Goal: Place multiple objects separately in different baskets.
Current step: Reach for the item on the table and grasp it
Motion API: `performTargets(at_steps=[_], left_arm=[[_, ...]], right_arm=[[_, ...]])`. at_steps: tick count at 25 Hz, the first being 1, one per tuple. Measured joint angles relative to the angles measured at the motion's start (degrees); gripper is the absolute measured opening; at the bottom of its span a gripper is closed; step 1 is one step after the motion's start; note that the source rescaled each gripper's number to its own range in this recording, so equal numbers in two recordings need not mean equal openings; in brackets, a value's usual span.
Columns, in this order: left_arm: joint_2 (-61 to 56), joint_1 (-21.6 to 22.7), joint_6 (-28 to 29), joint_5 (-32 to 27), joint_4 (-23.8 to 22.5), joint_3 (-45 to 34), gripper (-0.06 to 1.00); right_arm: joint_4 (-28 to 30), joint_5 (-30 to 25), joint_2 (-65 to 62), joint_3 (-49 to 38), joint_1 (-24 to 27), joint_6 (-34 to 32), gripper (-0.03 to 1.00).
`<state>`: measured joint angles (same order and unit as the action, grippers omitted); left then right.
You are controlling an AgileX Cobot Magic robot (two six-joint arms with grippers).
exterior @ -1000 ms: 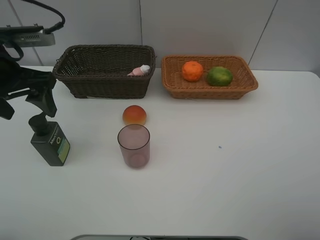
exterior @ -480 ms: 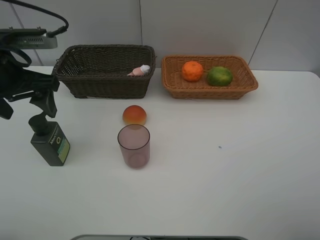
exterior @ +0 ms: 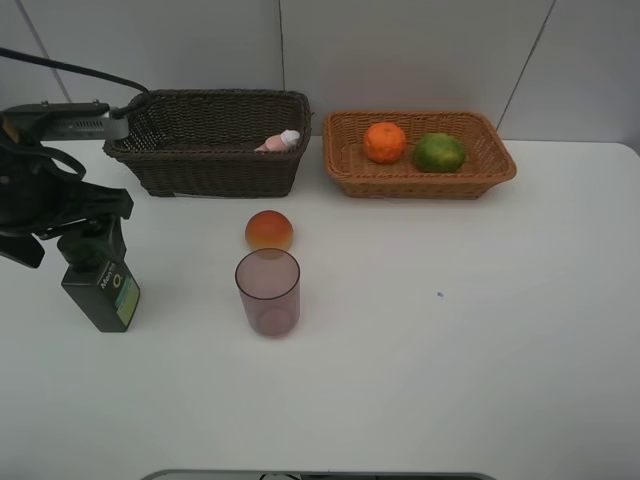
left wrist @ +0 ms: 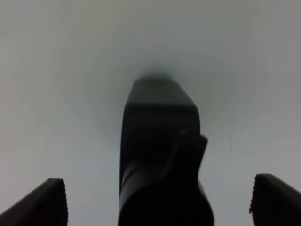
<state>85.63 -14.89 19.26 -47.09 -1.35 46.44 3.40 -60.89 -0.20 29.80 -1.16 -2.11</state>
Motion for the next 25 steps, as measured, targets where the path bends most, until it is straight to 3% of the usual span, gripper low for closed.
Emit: performTargets(at_steps=[20,25], left_arm=[[9.05,0.00,0.00,8.37,0.74,-0.29,0.99],[9.43,0.00,-2.38,8.95,0.85,-0.29,0.99]], right_arm=[[0.00,0.00,0.00,0.00,0.00,0.00,0.89],[0.00,0.00,0.00,0.00,0.00,0.00,0.89]])
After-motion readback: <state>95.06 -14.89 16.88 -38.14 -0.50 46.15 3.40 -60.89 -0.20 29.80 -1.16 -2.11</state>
